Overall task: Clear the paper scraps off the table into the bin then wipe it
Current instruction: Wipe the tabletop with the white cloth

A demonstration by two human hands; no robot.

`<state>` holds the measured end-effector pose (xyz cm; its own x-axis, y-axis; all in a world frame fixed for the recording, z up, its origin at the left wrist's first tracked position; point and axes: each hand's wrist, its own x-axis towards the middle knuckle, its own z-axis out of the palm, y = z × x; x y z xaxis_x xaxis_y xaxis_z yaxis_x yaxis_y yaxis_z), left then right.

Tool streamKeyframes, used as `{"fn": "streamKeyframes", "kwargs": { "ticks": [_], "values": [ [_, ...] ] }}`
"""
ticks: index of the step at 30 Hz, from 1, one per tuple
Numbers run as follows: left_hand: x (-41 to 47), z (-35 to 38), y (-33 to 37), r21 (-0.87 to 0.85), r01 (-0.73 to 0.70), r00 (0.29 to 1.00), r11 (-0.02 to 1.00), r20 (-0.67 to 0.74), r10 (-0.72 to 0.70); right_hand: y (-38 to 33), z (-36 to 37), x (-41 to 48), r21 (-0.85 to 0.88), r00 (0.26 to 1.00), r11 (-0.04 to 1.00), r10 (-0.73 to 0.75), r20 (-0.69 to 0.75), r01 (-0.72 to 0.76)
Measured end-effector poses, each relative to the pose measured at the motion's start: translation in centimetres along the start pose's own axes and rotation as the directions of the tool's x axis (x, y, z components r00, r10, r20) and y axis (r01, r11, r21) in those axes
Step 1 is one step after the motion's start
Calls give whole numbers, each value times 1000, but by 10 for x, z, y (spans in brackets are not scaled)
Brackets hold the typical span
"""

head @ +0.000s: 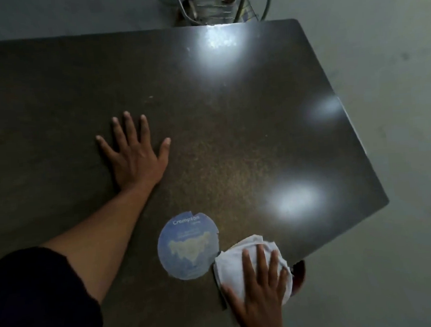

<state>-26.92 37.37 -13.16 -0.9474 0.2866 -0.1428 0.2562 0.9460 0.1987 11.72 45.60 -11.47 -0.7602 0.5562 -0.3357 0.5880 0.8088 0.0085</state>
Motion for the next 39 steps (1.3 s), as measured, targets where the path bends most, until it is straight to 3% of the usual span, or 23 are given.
{"fn": "streamKeyframes", "kwargs": {
  "ticks": [7,18,25,31,39],
  "values": [
    [4,4,1,28,10,1000,1000,-23,-9,-18,-40,154,43,999,999,-15,-30,16],
    [5,3,2,85,37,999,996,-43,-33,-103,-144,440,59,972,973,-219,-89,225],
    [6,4,3,101,43,995,994,-94,-34,-158,-186,556,35,952,956,-287,-107,292],
    [7,5,1,88,46,997,995,-65,-40,-166,-187,567,8,939,944,-327,-107,330],
    [7,6,4,64,58,997,996,-57,-55,-82,-138,415,-5,889,892,-451,-78,452]
  ]
}}
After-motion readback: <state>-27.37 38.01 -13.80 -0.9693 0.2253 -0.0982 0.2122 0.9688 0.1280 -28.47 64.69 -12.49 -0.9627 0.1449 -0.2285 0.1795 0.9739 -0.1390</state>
